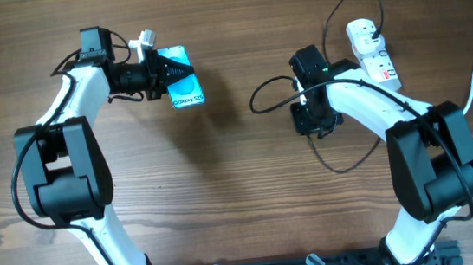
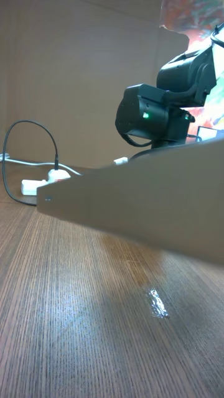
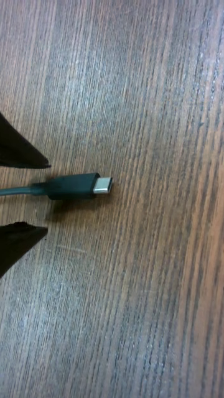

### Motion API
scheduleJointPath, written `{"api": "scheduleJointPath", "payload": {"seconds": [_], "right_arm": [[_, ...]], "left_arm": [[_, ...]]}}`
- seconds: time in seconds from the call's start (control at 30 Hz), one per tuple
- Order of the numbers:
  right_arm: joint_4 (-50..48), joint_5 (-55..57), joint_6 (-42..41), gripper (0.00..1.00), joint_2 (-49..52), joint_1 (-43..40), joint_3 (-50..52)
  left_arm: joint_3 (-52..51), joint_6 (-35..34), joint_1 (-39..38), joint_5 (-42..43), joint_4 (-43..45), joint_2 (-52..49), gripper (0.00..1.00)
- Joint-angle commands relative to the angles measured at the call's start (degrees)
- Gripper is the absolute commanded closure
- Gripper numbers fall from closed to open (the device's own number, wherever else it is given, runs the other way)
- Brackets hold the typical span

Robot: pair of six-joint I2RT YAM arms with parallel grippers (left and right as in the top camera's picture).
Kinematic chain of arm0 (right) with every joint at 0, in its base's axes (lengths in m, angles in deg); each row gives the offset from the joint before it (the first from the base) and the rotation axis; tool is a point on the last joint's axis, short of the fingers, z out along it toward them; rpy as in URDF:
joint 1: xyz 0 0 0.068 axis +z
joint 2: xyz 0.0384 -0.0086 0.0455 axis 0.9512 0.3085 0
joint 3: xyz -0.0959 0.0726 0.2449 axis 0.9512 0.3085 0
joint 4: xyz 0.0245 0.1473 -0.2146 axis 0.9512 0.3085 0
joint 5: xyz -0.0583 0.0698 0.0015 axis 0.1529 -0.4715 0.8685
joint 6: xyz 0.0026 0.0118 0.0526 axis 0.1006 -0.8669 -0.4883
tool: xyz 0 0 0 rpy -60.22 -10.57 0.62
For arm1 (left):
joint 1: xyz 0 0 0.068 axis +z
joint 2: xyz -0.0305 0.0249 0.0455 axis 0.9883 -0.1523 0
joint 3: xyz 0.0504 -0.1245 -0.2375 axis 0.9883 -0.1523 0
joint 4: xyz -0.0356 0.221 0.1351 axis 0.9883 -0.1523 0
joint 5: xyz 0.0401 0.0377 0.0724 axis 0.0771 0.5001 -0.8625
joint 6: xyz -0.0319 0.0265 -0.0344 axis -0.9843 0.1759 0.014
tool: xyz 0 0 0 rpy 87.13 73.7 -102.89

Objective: Plug charger to phone and switch on socket
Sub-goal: 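Lift the cable plug with the right gripper toward the phone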

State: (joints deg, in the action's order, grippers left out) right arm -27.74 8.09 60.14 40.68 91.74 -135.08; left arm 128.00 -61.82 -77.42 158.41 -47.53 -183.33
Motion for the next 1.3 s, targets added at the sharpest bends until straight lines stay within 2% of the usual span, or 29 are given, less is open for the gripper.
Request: {"api": "scheduleJointPath", "payload": {"seconds": [0.0,0.13,0.4,0.67,0.73,0.77,0.83,0.87,0.93,1.0,1.13,1.2,1.27], "right_arm": [[-0.59,-0.15,0.13,0.72,-0.17,0.44,0.70],[-1.03,-0.15,0.13,0.75,0.92,0.44,0.70],[-2.45,-1.07,0.13,0.76,2.91,0.52,0.70],[-2.49,-1.09,0.04,0.87,2.93,0.52,0.70],[-2.21,-1.31,-0.17,0.96,2.93,0.52,0.70],[-2.01,-1.33,-0.39,0.96,2.93,0.52,0.70],[-2.08,-2.36,-0.42,0.96,2.91,0.52,0.70],[-2.36,-3.82,-0.13,0.96,2.93,0.52,0.70],[-3.56,-7.76,2.08,0.96,2.91,0.52,0.70],[-5.55,-17.16,7.23,0.96,2.89,0.50,0.63],[-8.63,-31.41,9.79,0.96,2.89,0.52,0.63],[-10.23,-41.83,12.92,0.95,2.89,0.52,0.63],[-11.87,-51.56,15.67,0.95,2.89,0.52,0.63]], "left_arm": [[-0.15,0.81,0.17,2.40,0.13,1.38,0.96],[-0.15,0.81,0.17,2.40,0.11,1.38,0.96],[-0.15,0.81,0.17,2.38,-0.02,1.38,0.96],[-0.15,0.79,0.17,2.23,-0.04,1.38,0.96],[-0.15,-0.57,0.17,0.46,-0.55,1.38,0.96],[-0.15,-2.25,0.17,-2.29,-1.55,1.38,0.95],[-0.15,-4.13,0.15,-7.96,-2.75,1.38,0.87],[-0.15,-5.05,0.04,-11.10,-3.39,1.38,0.89],[-0.15,-5.05,-0.04,-11.45,-5.11,1.38,0.96],[-0.15,-3.98,0.07,-8.13,-5.40,1.38,0.96],[-0.15,2.56,0.04,6.75,1.29,1.38,0.96],[-0.15,3.43,0.04,14.73,5.05,1.38,0.96],[-0.15,3.45,0.04,17.77,6.64,1.38,0.96]]}}
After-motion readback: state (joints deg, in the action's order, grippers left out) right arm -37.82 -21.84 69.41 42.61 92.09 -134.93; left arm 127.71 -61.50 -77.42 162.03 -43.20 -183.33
